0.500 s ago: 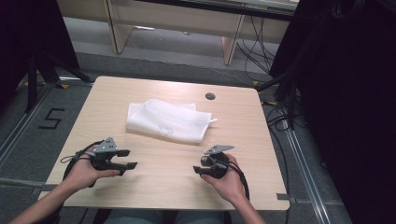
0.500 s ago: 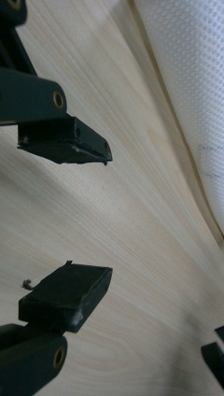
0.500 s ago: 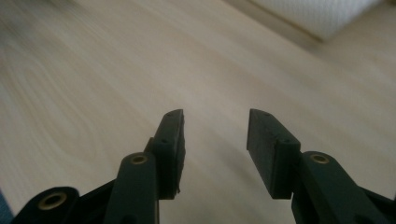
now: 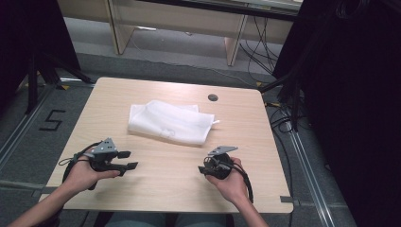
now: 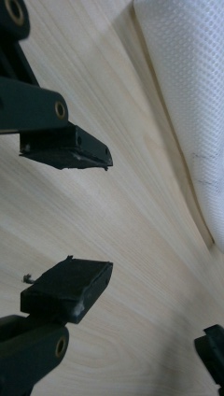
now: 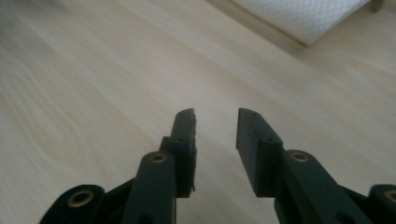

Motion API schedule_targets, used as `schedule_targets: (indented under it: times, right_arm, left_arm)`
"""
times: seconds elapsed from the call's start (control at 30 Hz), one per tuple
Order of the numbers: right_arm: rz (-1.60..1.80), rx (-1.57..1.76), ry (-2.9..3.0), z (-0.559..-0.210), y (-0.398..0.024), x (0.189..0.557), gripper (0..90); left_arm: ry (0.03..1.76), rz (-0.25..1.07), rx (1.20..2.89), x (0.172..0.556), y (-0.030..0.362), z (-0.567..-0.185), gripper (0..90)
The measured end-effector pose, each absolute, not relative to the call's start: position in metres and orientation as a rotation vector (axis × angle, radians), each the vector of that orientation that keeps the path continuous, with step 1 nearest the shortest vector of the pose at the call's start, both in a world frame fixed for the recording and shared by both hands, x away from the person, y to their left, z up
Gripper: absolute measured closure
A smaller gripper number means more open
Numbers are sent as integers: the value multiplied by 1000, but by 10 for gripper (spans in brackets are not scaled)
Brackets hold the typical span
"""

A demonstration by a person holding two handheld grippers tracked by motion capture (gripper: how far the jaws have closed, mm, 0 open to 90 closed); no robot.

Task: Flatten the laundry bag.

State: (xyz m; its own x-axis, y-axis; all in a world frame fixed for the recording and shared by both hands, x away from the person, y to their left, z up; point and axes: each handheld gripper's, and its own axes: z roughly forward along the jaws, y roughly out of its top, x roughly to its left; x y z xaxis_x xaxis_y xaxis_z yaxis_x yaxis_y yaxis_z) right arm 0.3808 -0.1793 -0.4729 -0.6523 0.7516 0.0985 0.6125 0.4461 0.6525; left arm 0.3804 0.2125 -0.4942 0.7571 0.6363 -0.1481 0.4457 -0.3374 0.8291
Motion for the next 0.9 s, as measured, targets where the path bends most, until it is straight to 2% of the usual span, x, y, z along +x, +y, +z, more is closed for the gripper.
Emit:
schedule_targets:
  times: [0.1,0.37,0.43,0.63,0.9]
  right_arm:
    - [945,1253,2472,-466,-179,384,726]
    - [926,1323,2410,-465,-192,397,708]
    - [920,1354,2394,-463,-195,405,673]
    - [929,1429,2382,-460,-195,428,591]
    - [923,1494,2364,-466,-182,463,498]
  left_arm:
    - [854,276,1949,382,216,-492,444]
    - [940,351,1900,403,224,-486,445]
    - [971,396,1882,414,228,-479,438]
    - [1051,416,1826,440,229,-467,404]
    - [1011,366,1941,479,210,-467,338]
